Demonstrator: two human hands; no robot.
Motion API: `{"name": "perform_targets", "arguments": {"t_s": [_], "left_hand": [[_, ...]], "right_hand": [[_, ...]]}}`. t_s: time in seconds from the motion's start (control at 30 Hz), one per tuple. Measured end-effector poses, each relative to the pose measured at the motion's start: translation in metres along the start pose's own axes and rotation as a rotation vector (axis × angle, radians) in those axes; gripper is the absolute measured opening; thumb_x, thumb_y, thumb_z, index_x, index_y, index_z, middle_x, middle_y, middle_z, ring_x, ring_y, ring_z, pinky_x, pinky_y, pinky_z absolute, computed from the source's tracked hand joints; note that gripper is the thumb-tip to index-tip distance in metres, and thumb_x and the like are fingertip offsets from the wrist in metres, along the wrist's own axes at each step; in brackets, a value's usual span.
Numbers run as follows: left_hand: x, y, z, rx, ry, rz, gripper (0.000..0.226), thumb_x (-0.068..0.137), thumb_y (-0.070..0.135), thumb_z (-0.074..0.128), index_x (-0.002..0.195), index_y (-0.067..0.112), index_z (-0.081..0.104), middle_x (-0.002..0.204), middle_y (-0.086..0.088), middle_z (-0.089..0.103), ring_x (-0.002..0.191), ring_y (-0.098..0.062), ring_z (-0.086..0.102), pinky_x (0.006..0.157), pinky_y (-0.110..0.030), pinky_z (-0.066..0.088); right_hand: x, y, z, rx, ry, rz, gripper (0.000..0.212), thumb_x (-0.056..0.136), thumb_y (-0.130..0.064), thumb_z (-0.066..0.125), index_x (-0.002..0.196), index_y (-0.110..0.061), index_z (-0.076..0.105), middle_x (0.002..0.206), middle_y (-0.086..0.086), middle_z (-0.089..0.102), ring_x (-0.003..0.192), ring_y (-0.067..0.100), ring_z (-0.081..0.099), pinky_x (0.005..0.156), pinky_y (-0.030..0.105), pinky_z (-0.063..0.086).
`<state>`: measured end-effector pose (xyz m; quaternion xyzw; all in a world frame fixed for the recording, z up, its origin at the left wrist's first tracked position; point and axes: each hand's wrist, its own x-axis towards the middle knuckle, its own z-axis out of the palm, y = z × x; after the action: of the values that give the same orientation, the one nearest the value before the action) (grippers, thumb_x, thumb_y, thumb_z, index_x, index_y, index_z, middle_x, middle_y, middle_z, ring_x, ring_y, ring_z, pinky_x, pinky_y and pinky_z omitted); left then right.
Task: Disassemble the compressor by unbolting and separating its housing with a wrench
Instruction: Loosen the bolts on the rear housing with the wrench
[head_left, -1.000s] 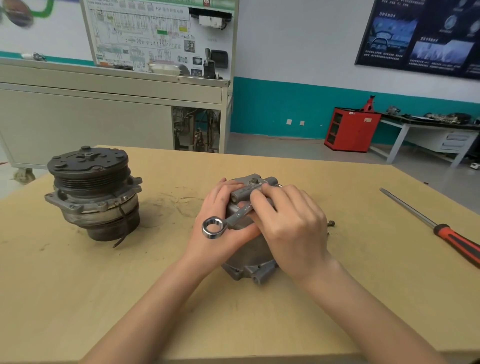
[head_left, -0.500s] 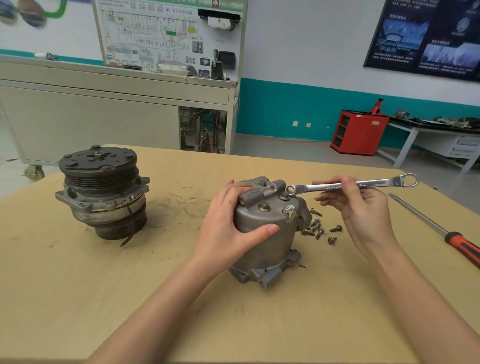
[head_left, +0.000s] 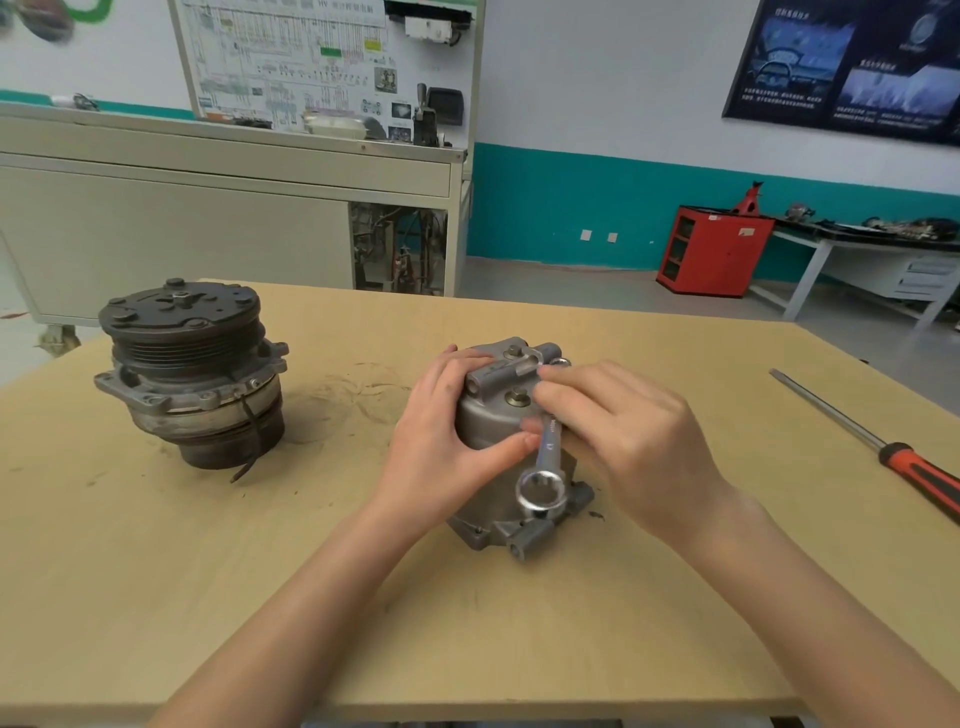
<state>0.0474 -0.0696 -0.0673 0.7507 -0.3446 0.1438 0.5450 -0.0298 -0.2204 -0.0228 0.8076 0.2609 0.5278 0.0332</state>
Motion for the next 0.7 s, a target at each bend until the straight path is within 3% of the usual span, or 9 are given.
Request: {"name": "perform_targets", "arguments": {"t_s": [0.13,0.3,0.43,0.5,0.6,0.7], "left_hand": [[0.0,0.002,0.0,0.012,0.007,0.02,0.05,0.065,0.06,0.058,0.11,0.048,0.04,0.121,0.033,0.042,0.133,-0.008,0.039,0.109,-0.03,0.035],[0.001,0.0,-0.001,0.026,-0.007,0.001,0.065,0.062,0.066,0.062,0.119,0.038,0.044,0.122,0.028,0.044,0.135,-0.009,0.037,0.11,-0.036,0.035],[0.001,0.0,-0.001,0.016,0.0,0.007,0.065,0.063,0.064,0.063,0.119,0.033,0.047,0.124,0.015,0.05,0.132,-0.01,0.04,0.11,-0.032,0.034],[0.001,0.0,-0.001,0.014,-0.005,0.002,0.067,0.063,0.064,0.064,0.119,0.031,0.048,0.125,0.013,0.051,0.131,-0.007,0.04,0.109,-0.028,0.033],[0.0,0.001,-0.001,0.023,-0.011,-0.019,0.07,0.065,0.057,0.072,0.124,0.026,0.051,0.127,0.011,0.051,0.132,-0.009,0.039,0.11,-0.035,0.034],[0.0,0.001,-0.001,0.029,-0.021,-0.035,0.069,0.067,0.053,0.071,0.127,0.026,0.049,0.128,0.013,0.049,0.132,-0.01,0.039,0.109,-0.039,0.037]], "right_hand": [[-0.003,0.002,0.009,0.043,-0.013,-0.029,0.024,0.088,-0.017,0.062,0.081,0.004,0.071,0.086,0.014,0.071,0.073,0.028,0.063,0.067,0.033,0.051],[-0.027,0.01,0.008,0.366,0.16,0.373,0.029,0.097,-0.021,0.049,0.087,-0.001,0.067,0.096,0.004,0.069,0.089,0.02,0.061,0.084,0.024,0.047],[-0.039,0.017,0.007,0.628,0.148,0.547,0.019,0.097,-0.017,0.045,0.092,-0.011,0.062,0.104,0.0,0.068,0.102,0.02,0.063,0.089,0.024,0.047],[-0.042,0.024,0.009,0.891,0.177,0.708,0.021,0.095,-0.013,0.041,0.091,-0.011,0.061,0.103,0.002,0.07,0.097,0.019,0.065,0.088,0.024,0.048],[-0.035,0.049,0.016,1.427,0.25,1.129,0.024,0.097,-0.007,0.032,0.09,-0.008,0.054,0.097,0.011,0.072,0.075,0.021,0.066,0.072,0.026,0.053],[-0.02,0.083,0.03,1.734,0.094,1.341,0.014,0.095,-0.009,0.037,0.088,-0.009,0.05,0.087,0.011,0.069,0.064,0.016,0.062,0.062,0.023,0.053]]}}
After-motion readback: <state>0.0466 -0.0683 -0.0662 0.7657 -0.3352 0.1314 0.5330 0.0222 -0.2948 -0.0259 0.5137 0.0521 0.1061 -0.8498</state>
